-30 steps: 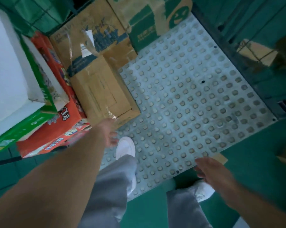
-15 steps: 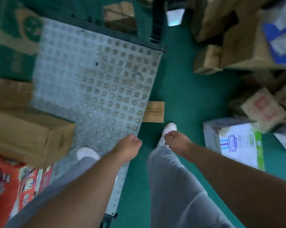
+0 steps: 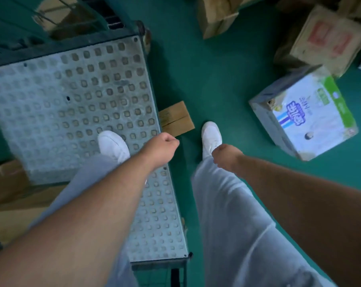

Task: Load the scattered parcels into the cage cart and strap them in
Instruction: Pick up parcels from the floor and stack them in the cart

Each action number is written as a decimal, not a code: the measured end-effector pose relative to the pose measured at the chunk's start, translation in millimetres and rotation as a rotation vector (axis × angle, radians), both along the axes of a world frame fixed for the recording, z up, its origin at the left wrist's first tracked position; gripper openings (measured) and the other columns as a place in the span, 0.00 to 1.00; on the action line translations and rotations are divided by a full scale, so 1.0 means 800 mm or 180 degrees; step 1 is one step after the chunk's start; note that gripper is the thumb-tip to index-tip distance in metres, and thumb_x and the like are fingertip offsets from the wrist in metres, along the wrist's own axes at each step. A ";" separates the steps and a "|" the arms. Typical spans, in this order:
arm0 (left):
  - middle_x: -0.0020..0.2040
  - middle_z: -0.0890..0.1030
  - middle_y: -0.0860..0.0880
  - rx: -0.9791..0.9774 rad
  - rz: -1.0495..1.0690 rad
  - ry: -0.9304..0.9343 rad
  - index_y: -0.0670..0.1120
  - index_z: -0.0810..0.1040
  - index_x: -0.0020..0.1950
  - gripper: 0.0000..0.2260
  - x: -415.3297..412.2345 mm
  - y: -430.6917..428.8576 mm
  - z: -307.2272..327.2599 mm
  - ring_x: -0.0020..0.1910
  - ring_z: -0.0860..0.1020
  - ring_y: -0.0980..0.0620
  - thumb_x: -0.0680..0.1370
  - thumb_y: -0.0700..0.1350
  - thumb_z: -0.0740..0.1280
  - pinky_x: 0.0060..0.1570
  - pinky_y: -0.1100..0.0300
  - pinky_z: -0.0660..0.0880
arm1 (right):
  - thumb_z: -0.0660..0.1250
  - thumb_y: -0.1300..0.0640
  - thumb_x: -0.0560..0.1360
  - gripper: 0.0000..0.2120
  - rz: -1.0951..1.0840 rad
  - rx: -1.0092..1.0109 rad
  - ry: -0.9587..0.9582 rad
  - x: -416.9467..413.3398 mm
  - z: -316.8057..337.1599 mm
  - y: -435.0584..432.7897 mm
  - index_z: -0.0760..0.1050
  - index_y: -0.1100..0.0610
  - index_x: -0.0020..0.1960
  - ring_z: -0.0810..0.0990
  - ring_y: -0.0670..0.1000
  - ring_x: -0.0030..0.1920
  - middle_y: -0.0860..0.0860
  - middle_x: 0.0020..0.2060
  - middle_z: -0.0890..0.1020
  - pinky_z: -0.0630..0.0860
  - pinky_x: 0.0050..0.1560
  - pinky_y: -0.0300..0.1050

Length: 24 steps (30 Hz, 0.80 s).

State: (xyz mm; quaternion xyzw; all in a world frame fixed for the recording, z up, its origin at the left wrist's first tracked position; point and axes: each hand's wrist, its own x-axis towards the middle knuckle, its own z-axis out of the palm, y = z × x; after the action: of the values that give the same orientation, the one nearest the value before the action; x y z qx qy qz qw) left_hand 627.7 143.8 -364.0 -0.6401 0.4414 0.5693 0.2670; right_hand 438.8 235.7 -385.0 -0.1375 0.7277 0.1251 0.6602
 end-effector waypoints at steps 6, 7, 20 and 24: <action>0.56 0.81 0.54 0.0050 -0.0358 -0.0080 0.58 0.77 0.60 0.11 0.010 -0.043 -0.084 0.56 0.80 0.52 0.80 0.49 0.62 0.58 0.52 0.78 | 0.57 0.55 0.84 0.11 -0.2154 0.0612 -0.0210 0.069 -0.098 0.014 0.73 0.57 0.63 0.80 0.51 0.52 0.50 0.53 0.82 0.78 0.50 0.44; 0.56 0.80 0.55 0.0036 -0.0457 -0.0116 0.57 0.76 0.62 0.12 0.005 -0.048 -0.106 0.55 0.80 0.53 0.81 0.48 0.62 0.55 0.54 0.78 | 0.58 0.56 0.84 0.10 -0.2359 0.0665 -0.0244 0.080 -0.119 0.018 0.74 0.57 0.62 0.80 0.51 0.53 0.50 0.54 0.83 0.79 0.54 0.46; 0.73 0.69 0.43 -0.0090 -0.1566 -0.0855 0.46 0.57 0.81 0.29 -0.087 -0.060 -0.401 0.67 0.71 0.40 0.79 0.42 0.57 0.65 0.48 0.71 | 0.53 0.62 0.85 0.13 -0.3588 0.0681 -0.0502 0.117 -0.361 0.020 0.70 0.62 0.67 0.72 0.57 0.64 0.58 0.62 0.73 0.69 0.74 0.52; 0.76 0.61 0.42 -0.0301 -0.1232 -0.1122 0.45 0.51 0.83 0.36 -0.096 -0.051 -0.420 0.71 0.67 0.41 0.77 0.42 0.64 0.60 0.51 0.68 | 0.53 0.65 0.84 0.18 -0.3773 0.0415 -0.0666 0.112 -0.379 0.006 0.68 0.63 0.73 0.67 0.59 0.73 0.59 0.72 0.71 0.67 0.75 0.54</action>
State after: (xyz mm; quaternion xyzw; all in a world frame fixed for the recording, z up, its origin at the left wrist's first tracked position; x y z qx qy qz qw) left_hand 550.7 103.1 -700.3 -0.6448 0.5284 0.3661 0.4135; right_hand 528.7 240.1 -687.8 0.3205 0.6025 -0.2339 0.6926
